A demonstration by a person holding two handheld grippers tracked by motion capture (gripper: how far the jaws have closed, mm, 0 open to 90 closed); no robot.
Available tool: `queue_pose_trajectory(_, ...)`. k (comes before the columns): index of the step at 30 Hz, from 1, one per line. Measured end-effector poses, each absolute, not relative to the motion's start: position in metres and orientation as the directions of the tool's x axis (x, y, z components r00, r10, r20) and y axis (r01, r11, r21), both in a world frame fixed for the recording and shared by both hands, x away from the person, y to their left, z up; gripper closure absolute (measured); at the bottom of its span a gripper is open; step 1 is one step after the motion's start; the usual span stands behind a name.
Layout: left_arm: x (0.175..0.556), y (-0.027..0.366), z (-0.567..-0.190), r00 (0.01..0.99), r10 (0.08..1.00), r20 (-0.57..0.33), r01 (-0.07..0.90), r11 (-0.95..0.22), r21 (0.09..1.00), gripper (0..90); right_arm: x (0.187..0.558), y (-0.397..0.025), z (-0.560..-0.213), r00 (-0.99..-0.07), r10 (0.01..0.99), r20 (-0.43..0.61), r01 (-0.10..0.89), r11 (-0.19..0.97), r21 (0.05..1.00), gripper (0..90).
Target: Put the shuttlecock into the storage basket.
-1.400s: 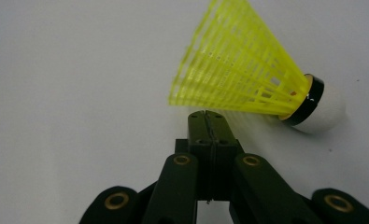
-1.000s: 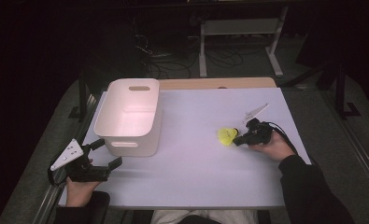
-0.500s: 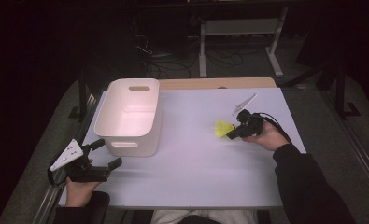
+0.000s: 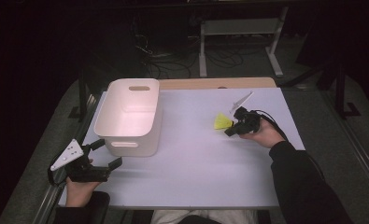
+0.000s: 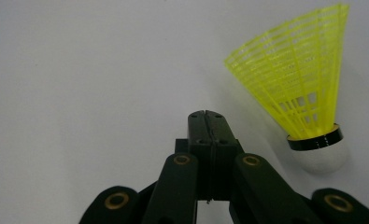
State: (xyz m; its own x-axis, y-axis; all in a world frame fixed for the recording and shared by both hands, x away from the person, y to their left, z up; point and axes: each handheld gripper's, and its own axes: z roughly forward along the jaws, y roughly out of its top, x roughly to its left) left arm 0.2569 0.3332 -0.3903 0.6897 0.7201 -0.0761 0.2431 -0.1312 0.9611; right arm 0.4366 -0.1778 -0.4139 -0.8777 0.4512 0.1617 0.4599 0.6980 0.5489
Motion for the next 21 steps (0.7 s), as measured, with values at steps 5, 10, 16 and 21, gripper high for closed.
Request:
queue_pose_trajectory(5, 0.257, 0.333, -0.39, 0.69, 0.72, -0.076, 0.243, -0.131, 0.961, 0.0, 0.442, -0.177, -0.411, -0.874, 0.461, 0.157, 0.463, 0.687, 0.561, 88.9)
queue_pose_trajectory(10, 0.257, 0.333, -0.39, 0.691, 0.719, -0.076, 0.243, -0.132, 0.961, 0.0, 0.447, -0.174, -0.415, -0.865, 0.476, 0.158, 0.477, 0.684, 0.551, 88.9)
queue_pose_trajectory(16, 0.257, 0.333, -0.39, 0.692, 0.718, -0.076, 0.243, -0.132, 0.961, 0.0, 0.453, -0.172, -0.42, -0.854, 0.494, 0.162, 0.495, 0.678, 0.544, 88.9)
queue_pose_trajectory(21, 0.257, 0.333, -0.39, 0.692, 0.718, -0.076, 0.243, -0.132, 0.961, 0.0, 0.458, -0.172, -0.425, -0.845, 0.508, 0.168, 0.51, 0.67, 0.539, 88.9)
